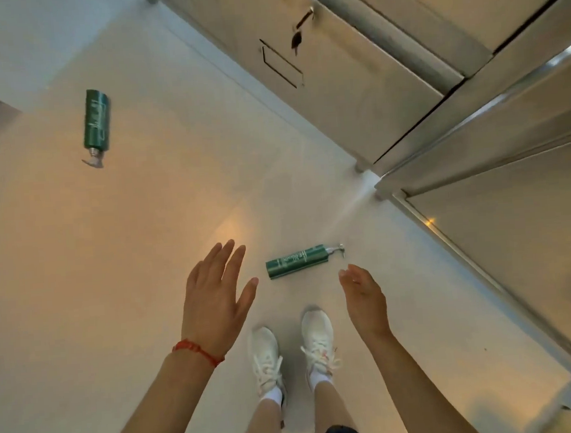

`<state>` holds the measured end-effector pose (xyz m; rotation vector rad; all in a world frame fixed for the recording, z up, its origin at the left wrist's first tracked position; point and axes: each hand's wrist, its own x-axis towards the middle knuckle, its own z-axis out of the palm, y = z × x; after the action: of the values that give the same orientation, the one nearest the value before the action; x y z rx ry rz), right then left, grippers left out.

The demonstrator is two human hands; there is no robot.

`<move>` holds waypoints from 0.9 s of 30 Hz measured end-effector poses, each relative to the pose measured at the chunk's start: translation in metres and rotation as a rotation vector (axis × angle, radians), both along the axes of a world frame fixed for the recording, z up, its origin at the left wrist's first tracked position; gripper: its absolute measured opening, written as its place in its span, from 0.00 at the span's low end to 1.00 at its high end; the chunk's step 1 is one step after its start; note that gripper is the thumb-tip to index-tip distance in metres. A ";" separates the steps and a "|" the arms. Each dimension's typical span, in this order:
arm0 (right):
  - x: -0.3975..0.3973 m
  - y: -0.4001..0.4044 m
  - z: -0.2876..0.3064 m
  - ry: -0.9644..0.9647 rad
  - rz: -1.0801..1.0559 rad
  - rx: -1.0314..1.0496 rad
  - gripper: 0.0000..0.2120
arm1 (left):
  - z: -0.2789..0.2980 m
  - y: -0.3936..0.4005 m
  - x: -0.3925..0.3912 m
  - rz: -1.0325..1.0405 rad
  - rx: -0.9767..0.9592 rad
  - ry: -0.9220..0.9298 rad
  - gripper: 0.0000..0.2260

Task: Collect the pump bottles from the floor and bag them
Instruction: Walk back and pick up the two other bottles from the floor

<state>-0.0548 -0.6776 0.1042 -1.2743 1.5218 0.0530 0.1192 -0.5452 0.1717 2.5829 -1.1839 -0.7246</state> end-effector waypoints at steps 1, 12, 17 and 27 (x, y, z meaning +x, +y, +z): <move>0.003 -0.003 -0.033 0.023 0.019 0.007 0.16 | -0.029 -0.003 0.002 0.004 0.002 0.007 0.32; 0.031 -0.033 -0.319 0.097 -0.506 0.423 0.30 | -0.279 -0.008 0.005 -0.040 0.011 -0.004 0.26; 0.039 -0.029 -0.372 0.086 -0.627 0.489 0.29 | -0.322 0.007 0.003 -0.019 0.053 0.009 0.26; 0.052 -0.021 -0.310 0.008 -0.149 -0.019 0.18 | -0.275 0.020 0.025 0.077 0.061 0.015 0.25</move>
<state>-0.0028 -0.6985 -0.2062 -1.1735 1.6227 -0.0530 0.1440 -0.5254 -0.1031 2.6519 -1.0673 -0.7735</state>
